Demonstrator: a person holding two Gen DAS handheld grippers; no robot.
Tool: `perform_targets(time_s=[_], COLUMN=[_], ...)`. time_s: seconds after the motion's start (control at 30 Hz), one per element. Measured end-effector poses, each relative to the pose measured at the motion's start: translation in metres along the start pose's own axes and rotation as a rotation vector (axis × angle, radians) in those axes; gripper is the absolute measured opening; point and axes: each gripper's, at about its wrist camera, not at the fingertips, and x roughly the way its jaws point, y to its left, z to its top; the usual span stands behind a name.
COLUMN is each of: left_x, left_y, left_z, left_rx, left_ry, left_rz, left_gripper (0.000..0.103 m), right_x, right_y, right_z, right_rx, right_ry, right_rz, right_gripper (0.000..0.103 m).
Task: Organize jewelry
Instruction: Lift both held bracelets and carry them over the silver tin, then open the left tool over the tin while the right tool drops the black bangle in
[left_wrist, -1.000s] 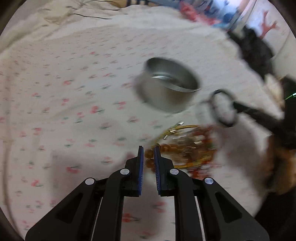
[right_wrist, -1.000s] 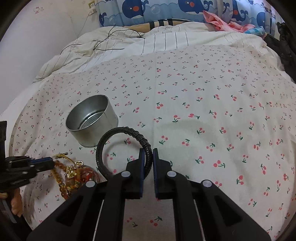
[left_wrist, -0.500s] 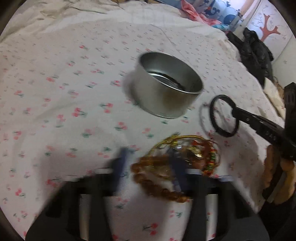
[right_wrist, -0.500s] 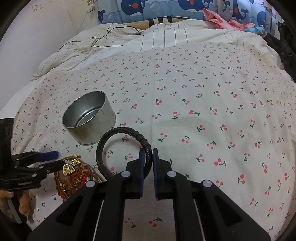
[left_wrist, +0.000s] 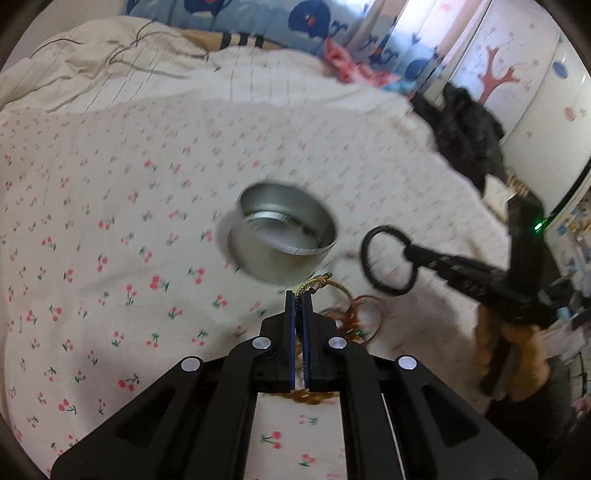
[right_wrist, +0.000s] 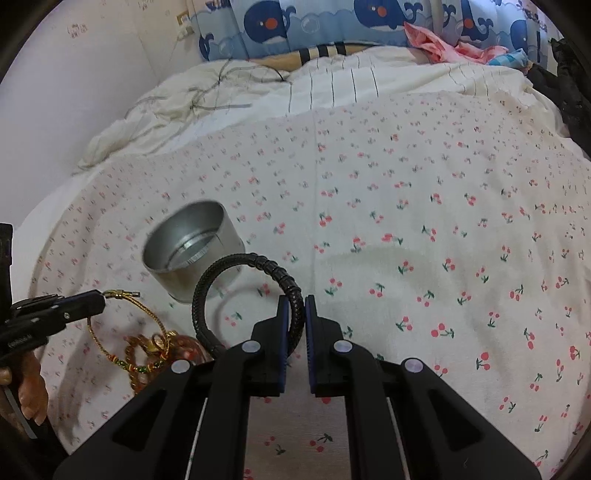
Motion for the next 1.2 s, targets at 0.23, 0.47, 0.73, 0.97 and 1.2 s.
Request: perform_targets(time_s=[0.23, 0.47, 0.73, 0.97, 1.2], left_x=[-0.022, 0.007, 0.074, 0.031, 0.009], left_y=[-0.01, 0.001, 0.016, 0.027, 0.043], left_z=[0.029, 0.067, 0.07, 0.078, 0.078], left_rx=[-0.025, -0.043, -0.032, -0.056, -0.105], left_ry=[-0.066, -0.079, 0.06, -0.044, -0.064], left_rz=[-0.101, -0.024, 0.147, 0.209, 0.196], left_gripper=[0.002, 0.002, 0.004, 0.045, 0.045], right_x=[-0.015, -0.022, -0.007, 0.026, 0.071], right_y=[-0.002, -0.005, 0.003, 0.064, 0.098], right_z=[0.007, 0.022, 0.04, 0.062, 0.053], right_rx=[0.024, 0.026, -0.002, -0.168, -0.275], right_ry=[-0.066, -0.112, -0.105, -0.081, 0.035], right_rz=[0.022, -0.012, -0.02, -0.049, -0.07], right_gripper=[0.009, 0.009, 0.009, 0.009, 0.016])
